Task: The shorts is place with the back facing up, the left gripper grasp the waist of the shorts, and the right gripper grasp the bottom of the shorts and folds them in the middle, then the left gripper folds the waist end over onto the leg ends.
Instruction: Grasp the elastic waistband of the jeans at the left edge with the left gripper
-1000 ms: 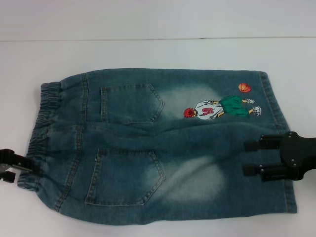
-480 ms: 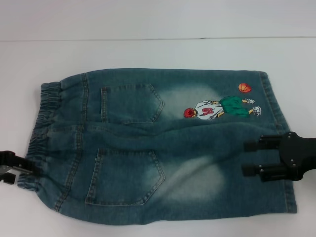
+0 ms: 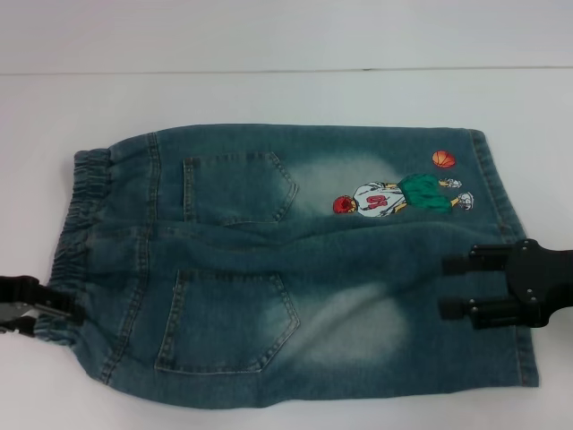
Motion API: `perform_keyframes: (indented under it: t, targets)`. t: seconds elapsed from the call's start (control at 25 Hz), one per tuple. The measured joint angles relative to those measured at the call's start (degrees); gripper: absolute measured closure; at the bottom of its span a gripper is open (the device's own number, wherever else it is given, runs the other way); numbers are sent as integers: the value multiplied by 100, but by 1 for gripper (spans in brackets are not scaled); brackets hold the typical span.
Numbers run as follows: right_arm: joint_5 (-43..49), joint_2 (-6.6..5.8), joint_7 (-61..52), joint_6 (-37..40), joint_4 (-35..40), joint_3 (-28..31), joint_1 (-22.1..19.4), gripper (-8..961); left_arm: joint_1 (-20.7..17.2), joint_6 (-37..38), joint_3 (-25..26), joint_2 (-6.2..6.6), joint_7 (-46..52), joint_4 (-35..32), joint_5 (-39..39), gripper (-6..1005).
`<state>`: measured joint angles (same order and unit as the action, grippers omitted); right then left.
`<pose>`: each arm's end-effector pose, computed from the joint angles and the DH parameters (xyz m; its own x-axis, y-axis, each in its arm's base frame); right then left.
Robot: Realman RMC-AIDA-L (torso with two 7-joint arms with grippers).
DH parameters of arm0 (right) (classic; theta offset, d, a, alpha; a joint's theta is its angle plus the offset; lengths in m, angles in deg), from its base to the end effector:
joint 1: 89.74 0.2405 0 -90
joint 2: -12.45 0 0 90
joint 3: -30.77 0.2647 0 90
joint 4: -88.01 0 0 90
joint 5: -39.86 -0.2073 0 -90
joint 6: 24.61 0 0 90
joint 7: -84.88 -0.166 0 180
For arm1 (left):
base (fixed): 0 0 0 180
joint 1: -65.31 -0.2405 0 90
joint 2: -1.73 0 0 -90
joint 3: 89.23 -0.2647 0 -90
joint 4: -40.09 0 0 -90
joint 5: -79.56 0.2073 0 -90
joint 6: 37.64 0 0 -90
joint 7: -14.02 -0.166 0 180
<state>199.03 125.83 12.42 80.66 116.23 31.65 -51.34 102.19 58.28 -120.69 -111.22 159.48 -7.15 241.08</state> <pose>0.2924 0.3055 0.0009 0.7840 -0.4751 -0.3994 -0.5012 -0.8642 0.0443 -0.3379 0.3311 0.0431 0.0564 0.9963 0.0655 0.9584 -0.0357 -0.2830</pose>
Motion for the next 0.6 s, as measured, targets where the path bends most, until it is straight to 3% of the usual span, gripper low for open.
perform_keyframes:
  t: [0.6]
  targets:
    - [0,0,-5,-1,0,0,8,157,185,110,13,-52,-48,-5,-227,208]
